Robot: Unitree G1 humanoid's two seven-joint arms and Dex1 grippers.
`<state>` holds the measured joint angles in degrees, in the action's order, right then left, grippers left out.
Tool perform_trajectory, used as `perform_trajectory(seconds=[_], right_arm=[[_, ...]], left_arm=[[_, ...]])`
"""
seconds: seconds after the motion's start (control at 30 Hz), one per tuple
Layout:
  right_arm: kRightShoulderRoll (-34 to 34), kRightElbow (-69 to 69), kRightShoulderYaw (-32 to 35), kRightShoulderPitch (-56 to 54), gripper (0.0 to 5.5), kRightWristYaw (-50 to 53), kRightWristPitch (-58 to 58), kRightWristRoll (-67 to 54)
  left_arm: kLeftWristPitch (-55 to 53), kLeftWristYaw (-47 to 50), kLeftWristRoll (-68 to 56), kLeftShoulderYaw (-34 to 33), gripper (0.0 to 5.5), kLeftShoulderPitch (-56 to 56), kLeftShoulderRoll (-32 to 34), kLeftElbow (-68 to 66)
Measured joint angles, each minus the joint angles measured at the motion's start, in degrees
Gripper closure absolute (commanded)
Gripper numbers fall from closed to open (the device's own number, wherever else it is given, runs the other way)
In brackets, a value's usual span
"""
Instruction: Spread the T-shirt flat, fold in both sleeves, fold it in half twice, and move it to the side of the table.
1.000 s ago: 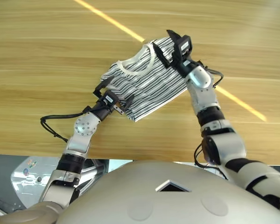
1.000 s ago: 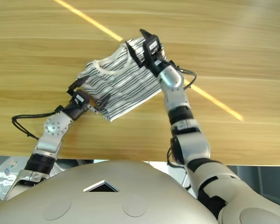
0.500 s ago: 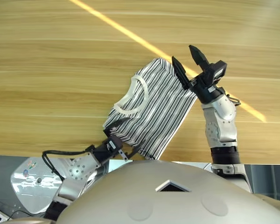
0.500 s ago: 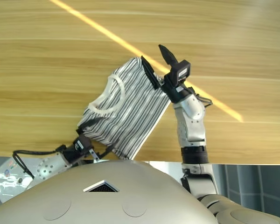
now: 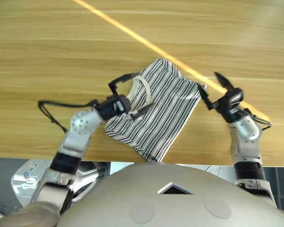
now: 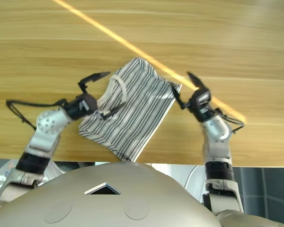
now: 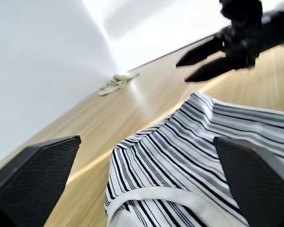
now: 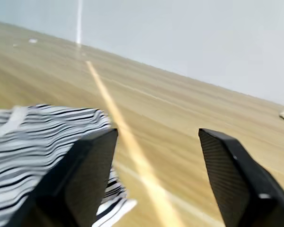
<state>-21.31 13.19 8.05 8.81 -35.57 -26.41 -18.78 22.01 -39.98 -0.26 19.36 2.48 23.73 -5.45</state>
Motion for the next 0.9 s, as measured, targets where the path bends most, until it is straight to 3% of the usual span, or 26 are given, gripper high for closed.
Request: perform_trajectory(seconds=[0.23, 0.37, 0.53, 0.7, 0.9], right_arm=[[2.44, 10.30, 8.13, -7.33, 2.34, -3.79, 3.92, -13.25], [2.82, 14.02, 8.72, -10.63, 2.34, -3.15, 4.09, -12.20], [3.65, 13.53, 8.76, -10.75, 2.34, -3.01, 4.45, -10.96], [4.58, 13.29, 7.81, -9.79, 2.34, -3.14, 4.57, -8.68], [7.07, 16.09, 1.62, -8.91, 2.34, 4.61, -5.08, 8.20]], left_arm=[[-3.51, -1.28, 7.06, 7.24, 0.30, 20.42, -13.43, -31.82], [-1.61, -1.48, 6.62, 7.06, 0.30, 22.52, -16.68, -38.03], [-1.69, 9.93, 5.35, 1.52, 0.30, 24.57, -19.50, -45.91], [-2.48, 17.32, 2.16, -6.78, 0.30, 19.12, -16.31, -42.45], [-2.83, 19.23, 1.08, -5.97, 0.30, 2.38, -18.09, -23.60]])
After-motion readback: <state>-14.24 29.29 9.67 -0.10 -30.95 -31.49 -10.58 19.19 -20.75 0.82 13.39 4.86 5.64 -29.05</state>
